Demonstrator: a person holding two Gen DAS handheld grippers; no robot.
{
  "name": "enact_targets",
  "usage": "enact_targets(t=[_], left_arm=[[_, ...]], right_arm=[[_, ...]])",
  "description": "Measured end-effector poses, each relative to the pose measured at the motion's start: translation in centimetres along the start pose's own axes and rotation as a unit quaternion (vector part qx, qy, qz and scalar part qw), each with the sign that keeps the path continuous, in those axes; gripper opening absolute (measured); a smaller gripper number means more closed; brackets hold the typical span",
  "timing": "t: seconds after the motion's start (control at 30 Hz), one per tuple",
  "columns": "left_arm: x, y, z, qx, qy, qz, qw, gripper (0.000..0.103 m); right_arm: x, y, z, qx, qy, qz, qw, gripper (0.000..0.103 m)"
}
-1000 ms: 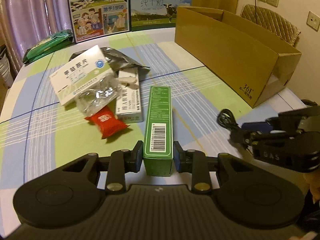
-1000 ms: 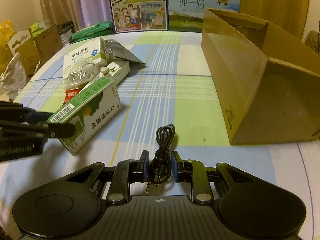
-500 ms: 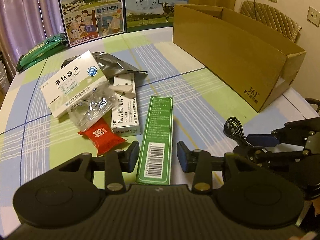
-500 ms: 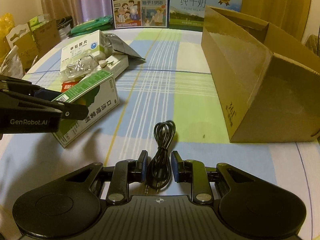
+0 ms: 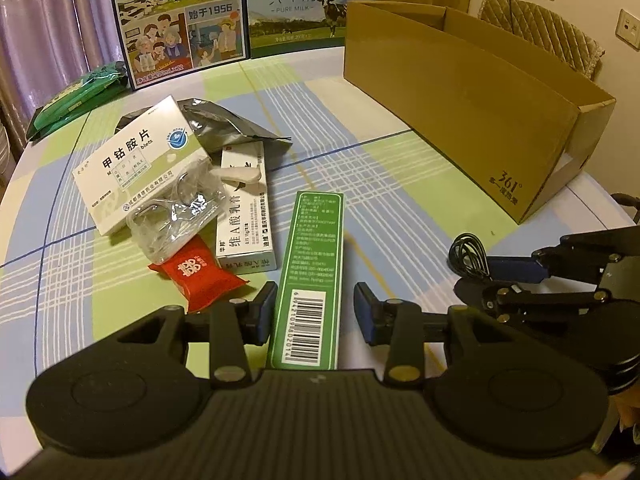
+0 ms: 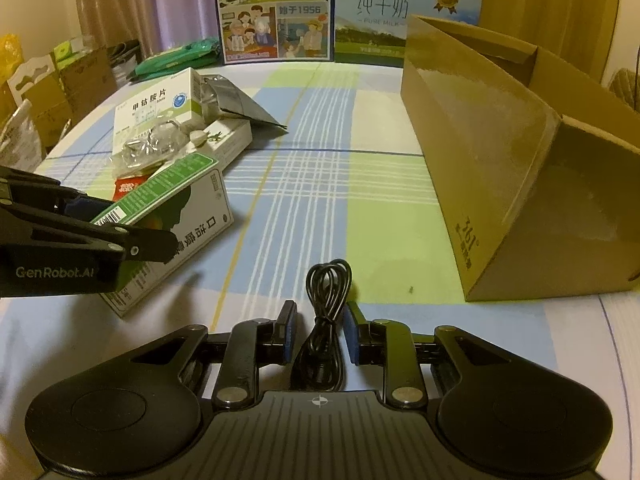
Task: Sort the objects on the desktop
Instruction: 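Lift the green box with the left tool while the right tool lifts the cable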
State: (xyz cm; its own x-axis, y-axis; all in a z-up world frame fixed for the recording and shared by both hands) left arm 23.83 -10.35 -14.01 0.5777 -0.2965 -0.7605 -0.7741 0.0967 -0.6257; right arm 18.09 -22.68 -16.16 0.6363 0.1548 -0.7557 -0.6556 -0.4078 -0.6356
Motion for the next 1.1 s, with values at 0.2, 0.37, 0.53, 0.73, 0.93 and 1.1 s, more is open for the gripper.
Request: enact_targets(t=[0.2,0.37,0.53,0.73,0.93,1.1], left_arm=[[0.1,-0.1,0.0,-0.002,-0.001,0.001,1.0,0.035],[0.3,0.0,-0.1,-0.003,-0.001,0.004,1.0,0.034],[0.3,0.0,0.1,-0.008,-0.001,0.007,0.9999,0.026],[0.1,0.0,0.0,-0.008,-0.001,0.007,0.9999,0.025],[-0.6,-0.5,-0.2,-0.007,-0.001,-0.004,1.0,0.025],[-0.6,-0.2,-0.2,-0.004,-0.004,0.003,1.0,0.025]], right_arm=[[-0.1,0.0,0.1,-0.001,0.0,0.002,1.0,0.011],[-0.3,-0.2,0.3,-0.005,-0.002,-0.005,1.0,0.01],[-0.4,-0.4,0.4,-0.002,-0.005,-0.009,1.0,0.01],[-0.8,-0.7,0.3,0.002,-0.005,-0.017,1.0,0.01],[-1.2,-1.1,0.2,0.003,-0.002,-0.027,1.0,0.01],[-1.3,-1.0,0.2,0.005,-0.005,-0.025,1.0,0.01]])
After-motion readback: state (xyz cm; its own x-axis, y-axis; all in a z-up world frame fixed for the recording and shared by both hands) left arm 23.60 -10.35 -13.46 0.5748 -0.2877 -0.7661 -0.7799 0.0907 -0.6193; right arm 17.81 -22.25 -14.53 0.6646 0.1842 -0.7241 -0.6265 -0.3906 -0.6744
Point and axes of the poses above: each gripper's, at about its wrist camera, not at the fingertips, and x roughly the way its jaws point, z to its left, y to its underside, the point moved 10 cm from there along x, roughly the way its jaws point, and after that the axes turned 15 degrees about -x, right-handed, at the moved point
